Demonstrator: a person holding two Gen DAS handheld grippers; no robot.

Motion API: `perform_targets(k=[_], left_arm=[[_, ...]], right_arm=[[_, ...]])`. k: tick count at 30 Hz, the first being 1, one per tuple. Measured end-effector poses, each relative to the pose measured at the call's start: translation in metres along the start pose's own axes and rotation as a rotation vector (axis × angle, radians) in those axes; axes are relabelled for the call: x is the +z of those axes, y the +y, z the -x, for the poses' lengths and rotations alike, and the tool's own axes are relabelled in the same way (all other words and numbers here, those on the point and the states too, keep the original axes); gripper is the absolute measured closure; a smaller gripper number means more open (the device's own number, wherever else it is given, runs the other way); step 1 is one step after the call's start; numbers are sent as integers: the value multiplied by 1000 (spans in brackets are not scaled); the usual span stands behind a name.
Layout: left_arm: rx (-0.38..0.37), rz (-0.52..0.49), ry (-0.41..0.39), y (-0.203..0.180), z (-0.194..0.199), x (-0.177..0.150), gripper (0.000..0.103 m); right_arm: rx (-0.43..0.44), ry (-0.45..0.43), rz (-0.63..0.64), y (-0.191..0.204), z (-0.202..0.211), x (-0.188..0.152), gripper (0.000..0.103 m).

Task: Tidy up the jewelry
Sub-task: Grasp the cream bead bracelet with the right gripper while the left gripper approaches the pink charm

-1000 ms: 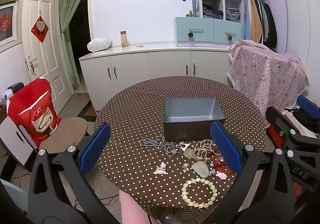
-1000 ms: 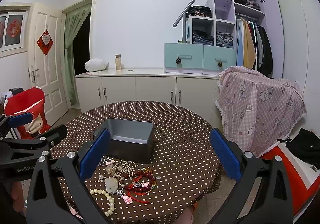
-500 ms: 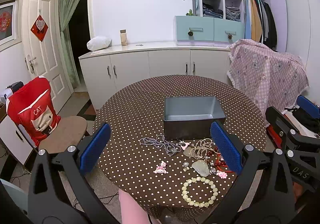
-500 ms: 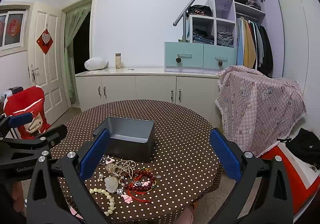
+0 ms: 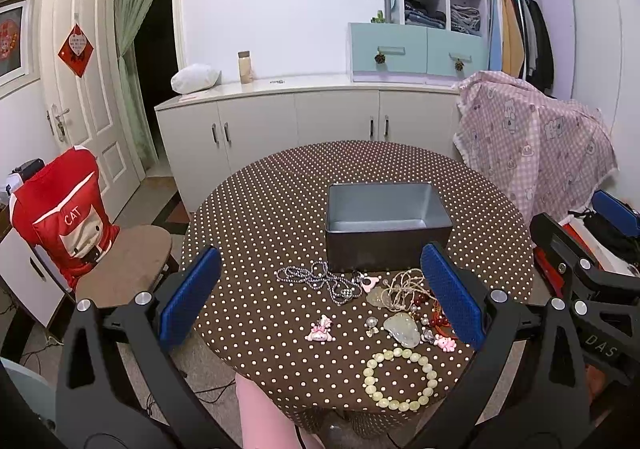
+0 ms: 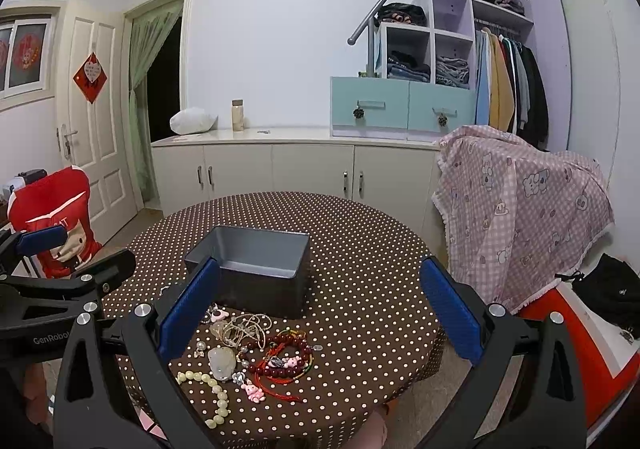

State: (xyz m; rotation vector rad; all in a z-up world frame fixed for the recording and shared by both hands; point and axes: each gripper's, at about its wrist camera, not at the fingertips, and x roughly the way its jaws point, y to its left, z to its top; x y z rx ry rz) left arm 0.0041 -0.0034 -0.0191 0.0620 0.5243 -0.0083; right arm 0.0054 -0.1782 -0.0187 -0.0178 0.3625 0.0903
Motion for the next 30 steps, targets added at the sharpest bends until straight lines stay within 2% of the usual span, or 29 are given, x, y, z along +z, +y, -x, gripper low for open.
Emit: perform_targets(k=[8, 14, 22, 24, 26, 30], left_arm=[[-67, 25, 89, 11, -15, -9, 5], [-36, 25, 139, 19, -26, -17, 5], [-4, 9, 221, 34, -40, -37, 5], [-8, 10, 247, 39, -44, -45, 5], [-33, 24, 269, 44, -47, -53, 5], [-67, 49, 305, 52, -53, -68, 5]], right_arm=[[9, 100, -8, 3, -19, -12, 7], [52, 169, -5, 10, -30, -23, 7], [182, 261, -24, 18, -35, -44, 8], [221, 285, -24, 21, -33, -49, 13], [255, 310, -31, 23, -34, -54, 27], [329, 366, -32, 29, -37, -62, 46]])
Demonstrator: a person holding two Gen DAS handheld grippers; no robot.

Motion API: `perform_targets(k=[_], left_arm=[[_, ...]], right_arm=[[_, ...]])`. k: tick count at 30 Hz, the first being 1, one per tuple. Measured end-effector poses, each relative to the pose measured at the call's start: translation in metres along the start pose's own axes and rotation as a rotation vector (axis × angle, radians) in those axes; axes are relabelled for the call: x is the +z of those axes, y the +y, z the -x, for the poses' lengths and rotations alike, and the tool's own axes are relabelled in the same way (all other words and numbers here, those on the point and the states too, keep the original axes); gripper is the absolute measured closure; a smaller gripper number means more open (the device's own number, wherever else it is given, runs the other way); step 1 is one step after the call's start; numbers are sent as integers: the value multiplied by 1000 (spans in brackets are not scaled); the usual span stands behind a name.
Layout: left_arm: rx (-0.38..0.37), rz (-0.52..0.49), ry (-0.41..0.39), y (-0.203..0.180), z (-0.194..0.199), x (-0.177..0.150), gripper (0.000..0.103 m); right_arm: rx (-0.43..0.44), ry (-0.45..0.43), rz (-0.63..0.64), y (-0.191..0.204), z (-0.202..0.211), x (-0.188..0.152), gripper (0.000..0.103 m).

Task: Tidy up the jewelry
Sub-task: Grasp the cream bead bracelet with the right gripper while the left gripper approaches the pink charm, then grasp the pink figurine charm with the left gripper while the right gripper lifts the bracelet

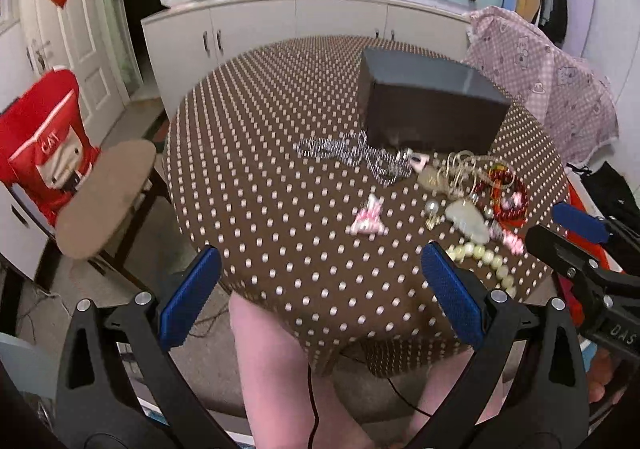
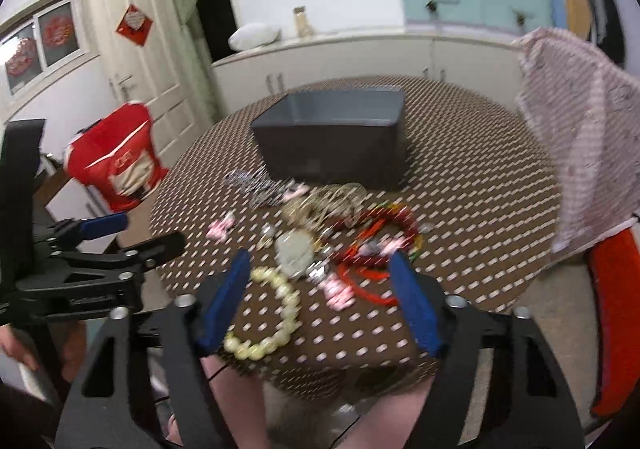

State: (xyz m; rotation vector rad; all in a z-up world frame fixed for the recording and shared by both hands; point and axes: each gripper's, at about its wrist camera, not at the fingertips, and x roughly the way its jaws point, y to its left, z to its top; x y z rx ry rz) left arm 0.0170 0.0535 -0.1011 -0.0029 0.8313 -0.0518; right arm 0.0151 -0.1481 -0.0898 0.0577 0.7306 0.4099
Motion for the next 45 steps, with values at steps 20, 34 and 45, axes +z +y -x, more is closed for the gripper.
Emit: perform_targets(k=[20, 34, 45], left_arm=[[-66, -27, 14, -6, -14, -19, 5], [-107, 14, -12, -10, -36, 7, 26], [-33, -11, -78, -9, -42, 10, 80]], right_arm=[[-65, 74, 198, 25, -31, -11, 92], [58, 21, 66, 5, -7, 11, 95], [35, -26, 30, -3, 5, 20, 95]])
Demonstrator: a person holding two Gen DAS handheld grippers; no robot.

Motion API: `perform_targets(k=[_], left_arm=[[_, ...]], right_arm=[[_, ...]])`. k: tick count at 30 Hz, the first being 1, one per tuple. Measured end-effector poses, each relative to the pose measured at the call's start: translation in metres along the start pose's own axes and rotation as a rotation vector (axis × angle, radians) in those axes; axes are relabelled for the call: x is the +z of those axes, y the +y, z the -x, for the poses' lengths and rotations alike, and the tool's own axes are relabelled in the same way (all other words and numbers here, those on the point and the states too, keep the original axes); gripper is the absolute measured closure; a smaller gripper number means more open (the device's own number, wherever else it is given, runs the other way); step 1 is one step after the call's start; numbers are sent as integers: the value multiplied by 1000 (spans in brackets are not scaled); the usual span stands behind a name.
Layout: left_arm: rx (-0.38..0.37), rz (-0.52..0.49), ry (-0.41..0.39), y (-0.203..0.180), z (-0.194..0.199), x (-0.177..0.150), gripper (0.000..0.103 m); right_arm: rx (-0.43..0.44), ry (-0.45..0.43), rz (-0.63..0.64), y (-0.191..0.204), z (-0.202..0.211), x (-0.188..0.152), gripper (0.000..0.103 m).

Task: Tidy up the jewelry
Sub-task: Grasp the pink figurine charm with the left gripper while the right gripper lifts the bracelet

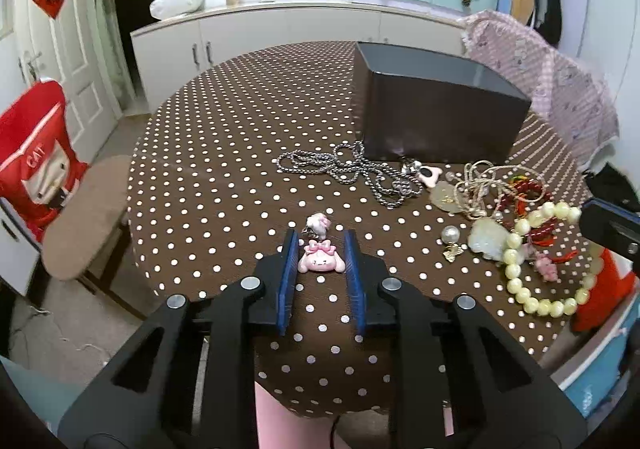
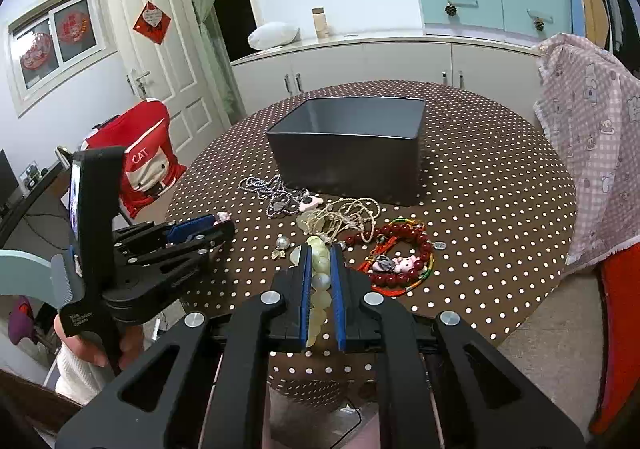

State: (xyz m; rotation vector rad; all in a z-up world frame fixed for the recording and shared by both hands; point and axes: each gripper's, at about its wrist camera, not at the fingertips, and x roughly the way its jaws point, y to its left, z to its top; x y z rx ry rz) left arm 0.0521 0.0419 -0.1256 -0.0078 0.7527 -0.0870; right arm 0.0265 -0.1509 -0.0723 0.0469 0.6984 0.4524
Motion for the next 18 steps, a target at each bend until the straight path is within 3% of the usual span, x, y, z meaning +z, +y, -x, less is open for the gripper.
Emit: perform_targets(k=[12, 14, 18], left_arm=[[-6, 10, -47, 10, 10, 7, 82], [-6, -5, -64, 7, 13, 10, 89], [-16, -15, -83, 3, 16, 15, 89]], right_arm=[[-10, -51, 0, -5, 10, 13, 95], [-15, -65, 4, -5, 12, 17, 95], [-33, -95, 18, -5, 15, 24, 95]])
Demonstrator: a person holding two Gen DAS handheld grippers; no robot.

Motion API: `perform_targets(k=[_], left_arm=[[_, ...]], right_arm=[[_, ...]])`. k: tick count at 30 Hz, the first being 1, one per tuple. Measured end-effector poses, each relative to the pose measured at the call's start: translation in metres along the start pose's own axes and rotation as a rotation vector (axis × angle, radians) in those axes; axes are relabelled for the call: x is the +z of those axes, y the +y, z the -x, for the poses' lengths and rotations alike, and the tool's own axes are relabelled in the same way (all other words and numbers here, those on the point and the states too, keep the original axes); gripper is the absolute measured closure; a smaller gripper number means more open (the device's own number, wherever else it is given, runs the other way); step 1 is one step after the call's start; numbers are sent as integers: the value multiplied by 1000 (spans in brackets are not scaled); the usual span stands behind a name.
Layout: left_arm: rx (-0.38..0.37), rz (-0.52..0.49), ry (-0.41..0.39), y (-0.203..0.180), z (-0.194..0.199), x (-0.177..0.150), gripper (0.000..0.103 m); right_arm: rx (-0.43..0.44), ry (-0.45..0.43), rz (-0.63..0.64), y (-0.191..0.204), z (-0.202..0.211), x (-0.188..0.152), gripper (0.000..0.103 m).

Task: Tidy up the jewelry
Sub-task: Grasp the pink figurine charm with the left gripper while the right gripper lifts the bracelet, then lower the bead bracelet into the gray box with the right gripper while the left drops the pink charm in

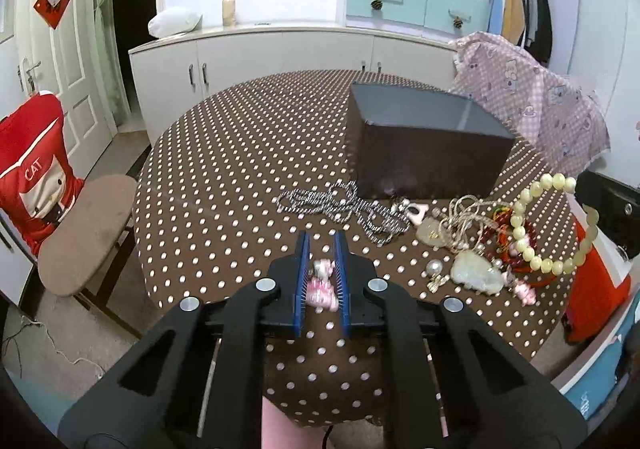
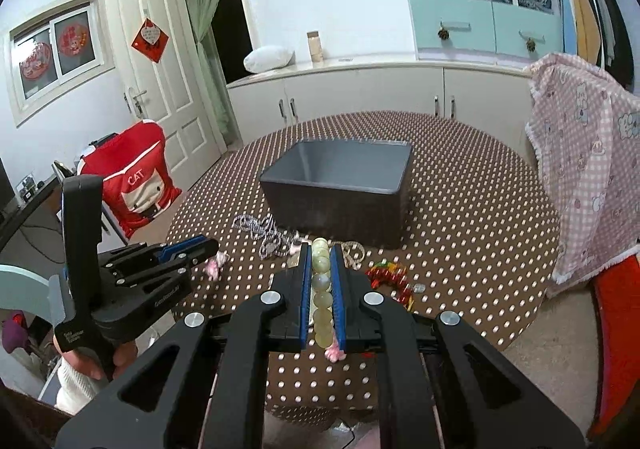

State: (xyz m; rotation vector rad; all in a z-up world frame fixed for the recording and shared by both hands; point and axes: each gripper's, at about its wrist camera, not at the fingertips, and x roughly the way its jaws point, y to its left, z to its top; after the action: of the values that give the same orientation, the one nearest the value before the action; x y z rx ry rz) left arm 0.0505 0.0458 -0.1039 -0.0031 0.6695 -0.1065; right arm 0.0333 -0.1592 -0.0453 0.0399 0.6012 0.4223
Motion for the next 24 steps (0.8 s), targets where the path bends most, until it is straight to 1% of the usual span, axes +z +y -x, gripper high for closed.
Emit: perform_targets(k=[5, 7, 8, 9, 10, 11, 12, 15, 16, 17, 18, 19, 20, 21, 24], left_arm=[[10, -12, -22, -2, 3, 7, 89], [-18, -7, 2, 4, 2, 5, 89], [-29, -2, 27, 7, 0, 3, 88], [-29, 5, 43, 11, -1, 0, 77], [-27, 10, 49, 13, -1, -2, 54], [-28, 15, 45, 15, -1, -5, 38], [-35, 21, 29, 17, 1, -8, 30], [-47, 23, 42, 17, -2, -12, 30], [-42, 16, 57, 16, -7, -13, 36], [-29, 6, 80, 14, -15, -15, 47], [-11, -2, 99, 13, -20, -18, 64], [14, -14, 62, 11, -19, -19, 73], [28, -21, 57, 10, -20, -19, 75], [31, -20, 51, 10, -20, -18, 81], [7, 15, 52, 16, -19, -14, 81]], right_arm=[[-14, -32, 5, -1, 2, 8, 95], [-13, -34, -2, -2, 2, 7, 95], [-11, -32, -4, -2, 2, 6, 95], [-9, -28, -8, -3, 1, 6, 95], [-7, -23, -12, -4, 0, 5, 95], [-6, -19, -18, -5, -2, 4, 95], [-4, -16, -21, -5, -2, 4, 95], [2, -1, -28, -5, -7, 2, 95], [4, 4, -29, -4, -8, 1, 95], [6, 7, -29, -4, -10, 0, 95], [6, 10, -30, -4, -10, 0, 95], [6, 14, -31, -3, -11, -1, 95], [5, 17, -32, -3, -11, -2, 95], [4, 18, -33, -3, -10, -2, 95], [-3, 20, -38, -4, -9, -3, 95]])
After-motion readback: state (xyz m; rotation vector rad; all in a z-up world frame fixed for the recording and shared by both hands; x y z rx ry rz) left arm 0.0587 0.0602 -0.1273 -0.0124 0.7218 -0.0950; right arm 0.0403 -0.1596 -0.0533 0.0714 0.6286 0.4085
